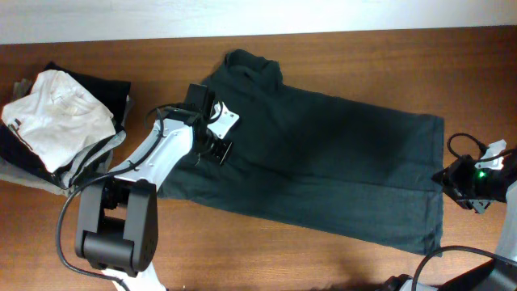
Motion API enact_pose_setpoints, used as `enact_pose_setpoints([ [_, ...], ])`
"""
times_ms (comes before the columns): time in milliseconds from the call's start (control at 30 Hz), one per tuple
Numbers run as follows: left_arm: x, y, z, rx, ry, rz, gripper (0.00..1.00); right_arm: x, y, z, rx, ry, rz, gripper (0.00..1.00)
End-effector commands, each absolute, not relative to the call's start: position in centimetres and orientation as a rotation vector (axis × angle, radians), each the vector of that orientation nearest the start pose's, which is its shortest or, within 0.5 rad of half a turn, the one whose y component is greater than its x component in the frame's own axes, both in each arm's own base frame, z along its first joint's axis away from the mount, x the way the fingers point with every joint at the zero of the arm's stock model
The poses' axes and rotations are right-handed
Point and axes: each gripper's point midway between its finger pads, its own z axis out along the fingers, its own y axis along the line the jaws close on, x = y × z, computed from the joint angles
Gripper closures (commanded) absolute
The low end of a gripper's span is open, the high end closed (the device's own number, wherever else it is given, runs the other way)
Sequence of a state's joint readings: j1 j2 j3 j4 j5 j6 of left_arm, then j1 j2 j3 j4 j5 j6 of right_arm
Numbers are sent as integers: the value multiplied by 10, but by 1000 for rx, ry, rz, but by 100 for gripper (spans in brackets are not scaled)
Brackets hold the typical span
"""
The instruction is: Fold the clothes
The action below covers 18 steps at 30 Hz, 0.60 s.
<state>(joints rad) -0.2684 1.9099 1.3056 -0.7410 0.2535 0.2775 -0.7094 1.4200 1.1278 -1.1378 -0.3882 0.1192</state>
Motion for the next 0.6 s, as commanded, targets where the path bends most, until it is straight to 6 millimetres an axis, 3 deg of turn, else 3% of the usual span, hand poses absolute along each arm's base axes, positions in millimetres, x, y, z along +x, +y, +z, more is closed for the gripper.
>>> enact_pose_setpoints([
  [0, 374, -150, 39, 838, 2763, -370, 98, 246, -124, 138, 1085, 2612, 475, 62],
  [167, 375, -171, 54, 858, 2709, -514, 100, 240, -130, 135, 1102, 2635, 412, 62],
  [333, 400, -189, 107, 874, 2603, -553, 100, 240, -130, 134, 1103, 2636, 409, 62],
  [567, 387, -220, 110, 975, 2572, -572, 100, 238, -133, 133, 1109, 2643, 384, 62],
])
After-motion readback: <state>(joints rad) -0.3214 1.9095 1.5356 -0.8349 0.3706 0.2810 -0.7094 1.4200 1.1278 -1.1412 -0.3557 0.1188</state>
